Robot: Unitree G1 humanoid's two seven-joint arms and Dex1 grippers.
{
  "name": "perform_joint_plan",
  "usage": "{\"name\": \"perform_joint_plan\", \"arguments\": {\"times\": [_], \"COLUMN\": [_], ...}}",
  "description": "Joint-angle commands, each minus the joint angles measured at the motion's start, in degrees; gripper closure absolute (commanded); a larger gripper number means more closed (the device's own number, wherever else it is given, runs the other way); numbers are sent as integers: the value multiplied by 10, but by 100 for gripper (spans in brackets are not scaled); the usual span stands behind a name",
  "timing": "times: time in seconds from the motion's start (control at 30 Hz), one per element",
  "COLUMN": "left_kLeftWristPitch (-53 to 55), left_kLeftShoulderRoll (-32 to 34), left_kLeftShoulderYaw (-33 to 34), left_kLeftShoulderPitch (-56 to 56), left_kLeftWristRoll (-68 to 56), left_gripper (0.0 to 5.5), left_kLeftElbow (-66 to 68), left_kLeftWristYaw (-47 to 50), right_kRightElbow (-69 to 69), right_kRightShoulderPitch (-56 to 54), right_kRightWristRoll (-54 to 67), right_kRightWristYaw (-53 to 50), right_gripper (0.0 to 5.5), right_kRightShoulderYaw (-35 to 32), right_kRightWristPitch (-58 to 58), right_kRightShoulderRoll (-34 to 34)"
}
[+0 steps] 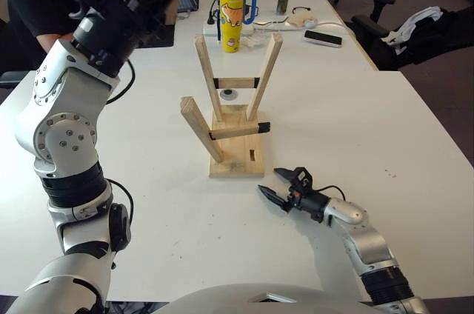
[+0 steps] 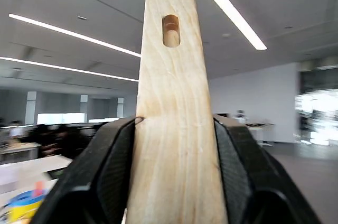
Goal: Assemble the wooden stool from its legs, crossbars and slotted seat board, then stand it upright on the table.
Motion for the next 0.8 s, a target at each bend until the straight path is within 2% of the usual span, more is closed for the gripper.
{"name": "perform_joint_plan", "arguments": {"times": [0.03, 0.07, 0.13, 0.2, 0.37, 0.5, 0.7, 0.8], "left_kLeftWristPitch": [64, 70, 76, 79, 89, 91, 77, 82], "left_kLeftShoulderRoll": [-15, -27, -39, -35, -21, 5, 31, 36], "left_kLeftShoulderYaw": [-59, -77, -116, -151, -170, -194, -220, -218], "left_kLeftShoulderPitch": [35, 56, 104, 155, 229, 273, 310, 315], "left_kLeftWristRoll": [-89, -102, -105, -89, -98, -68, -13, -7], "left_gripper": [346, 346, 346, 346, 346, 346, 346, 346], "left_kLeftElbow": [-55, -66, -87, -93, -53, -33, 19, 36], "left_kLeftWristYaw": [1, 8, 8, -10, -68, -127, -196, -219], "right_kRightElbow": [-21, -17, -24, -42, -67, -48, -43, -44], "right_kRightShoulderPitch": [13, 10, 10, -1, -16, -47, -97, -107], "right_kRightWristRoll": [55, 56, 94, 191, 385, 494, 581, 607], "right_kRightWristYaw": [19, 16, 41, 98, 189, 215, 183, 170], "right_gripper": [166, 166, 166, 166, 166, 109, 14, 10], "right_kRightShoulderYaw": [-58, -74, -98, -129, -218, -263, -293, -300], "right_kRightWristPitch": [32, 18, 69, 178, 359, 456, 518, 533], "right_kRightShoulderRoll": [-22, -27, -53, -93, -177, -206, -197, -195]}}
